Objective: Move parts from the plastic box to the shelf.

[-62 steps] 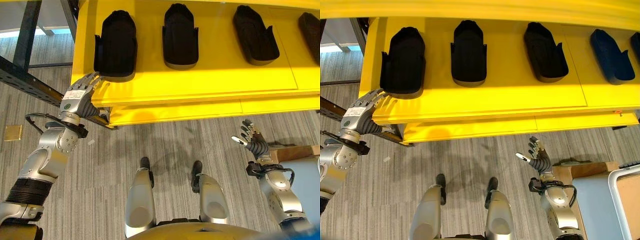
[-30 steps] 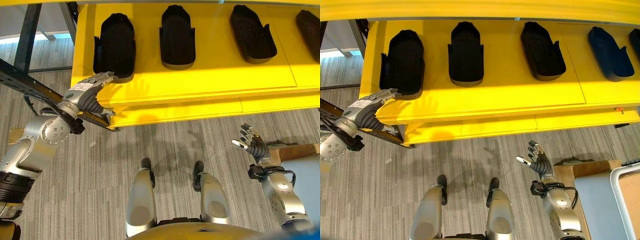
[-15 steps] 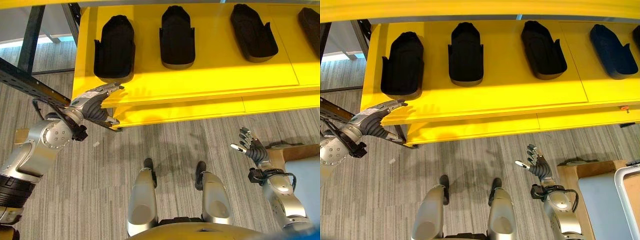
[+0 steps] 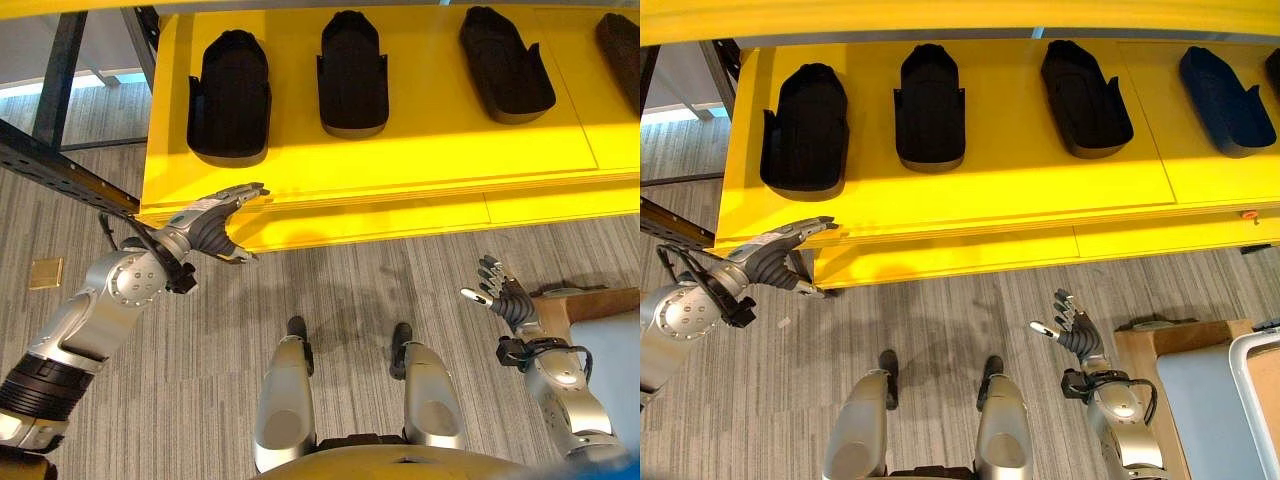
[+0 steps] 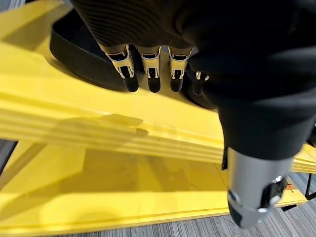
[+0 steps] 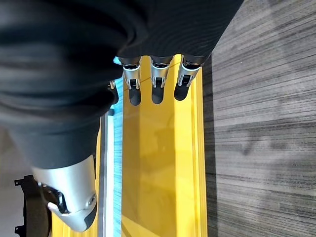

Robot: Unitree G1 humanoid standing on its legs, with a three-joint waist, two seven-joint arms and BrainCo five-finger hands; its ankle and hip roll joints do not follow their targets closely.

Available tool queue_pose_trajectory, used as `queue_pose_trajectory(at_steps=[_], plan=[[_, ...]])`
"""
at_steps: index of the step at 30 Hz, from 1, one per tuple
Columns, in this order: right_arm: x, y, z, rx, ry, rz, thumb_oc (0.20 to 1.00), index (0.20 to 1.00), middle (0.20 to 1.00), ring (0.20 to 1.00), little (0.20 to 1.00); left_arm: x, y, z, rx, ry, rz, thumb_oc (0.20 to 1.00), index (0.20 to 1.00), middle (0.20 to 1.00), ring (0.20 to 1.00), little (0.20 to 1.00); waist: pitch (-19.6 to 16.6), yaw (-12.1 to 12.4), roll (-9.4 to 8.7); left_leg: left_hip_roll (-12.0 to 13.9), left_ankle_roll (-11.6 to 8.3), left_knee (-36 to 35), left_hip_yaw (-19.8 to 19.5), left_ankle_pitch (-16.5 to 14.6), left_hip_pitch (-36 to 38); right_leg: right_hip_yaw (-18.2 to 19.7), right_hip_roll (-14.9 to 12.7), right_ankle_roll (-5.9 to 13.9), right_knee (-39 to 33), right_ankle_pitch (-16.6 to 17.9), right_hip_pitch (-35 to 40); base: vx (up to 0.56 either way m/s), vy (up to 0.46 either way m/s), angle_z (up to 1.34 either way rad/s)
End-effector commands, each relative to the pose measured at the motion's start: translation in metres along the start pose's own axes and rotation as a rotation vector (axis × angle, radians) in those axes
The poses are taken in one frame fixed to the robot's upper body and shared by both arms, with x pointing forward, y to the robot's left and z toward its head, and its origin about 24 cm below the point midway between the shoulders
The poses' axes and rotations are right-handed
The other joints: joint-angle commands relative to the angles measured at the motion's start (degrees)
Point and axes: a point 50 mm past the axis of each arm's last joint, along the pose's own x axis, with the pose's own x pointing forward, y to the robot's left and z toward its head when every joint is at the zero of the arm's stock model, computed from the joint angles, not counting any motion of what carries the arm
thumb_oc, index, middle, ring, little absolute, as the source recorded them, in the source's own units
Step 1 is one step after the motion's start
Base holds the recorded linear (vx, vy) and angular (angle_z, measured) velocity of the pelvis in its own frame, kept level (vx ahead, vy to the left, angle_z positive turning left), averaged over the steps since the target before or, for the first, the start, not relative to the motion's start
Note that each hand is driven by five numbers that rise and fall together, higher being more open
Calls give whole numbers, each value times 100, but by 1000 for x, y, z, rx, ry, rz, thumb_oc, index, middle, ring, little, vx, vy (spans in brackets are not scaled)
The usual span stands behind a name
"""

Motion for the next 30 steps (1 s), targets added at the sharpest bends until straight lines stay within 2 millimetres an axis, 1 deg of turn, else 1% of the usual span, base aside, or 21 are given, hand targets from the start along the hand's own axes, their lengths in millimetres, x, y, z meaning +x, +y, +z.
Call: queue_pose_trajectory(at_steps=[1,10,19,23,30], plan=[[-6,-9,13,-31,-60,-15,1000,1000,1000,1000,1000,3,1,3,-32,-19,32,1000,1000,1000,1000,1000,-258,-24,-51,170,-72,-54,-43,174,-129,108,-1,76,-332,552,-84,0,0,0],[-7,-10,10,-28,-41,-12,1000,1000,1000,1000,1000,9,-6,-9,-50,47,31,1000,1000,1000,1000,1000,-280,-47,-62,183,-81,-34,-20,164,-147,136,11,70,-277,522,-126,0,0,0],[-6,-9,10,-24,-35,-6,1000,1000,1000,1000,1000,14,-11,-29,-77,150,54,1000,1000,1000,1000,1000,-317,-78,-48,203,-93,-29,-6,177,-159,151,17,70,-233,498,-157,0,0,0],[-7,-9,9,-22,-30,-5,1000,1000,1000,1000,1000,15,-12,-38,-78,195,67,1000,1000,1000,1000,1000,-328,-91,-40,215,-95,-20,0,181,-173,150,20,71,-226,490,-168,0,0,0],[-7,-9,7,-20,-19,-3,1000,1000,1000,1000,1000,17,-12,-47,-70,245,71,1000,1000,1000,1000,1000,-352,-112,-34,229,-98,33,5,167,-197,164,23,60,-183,476,-196,0,0,0]])
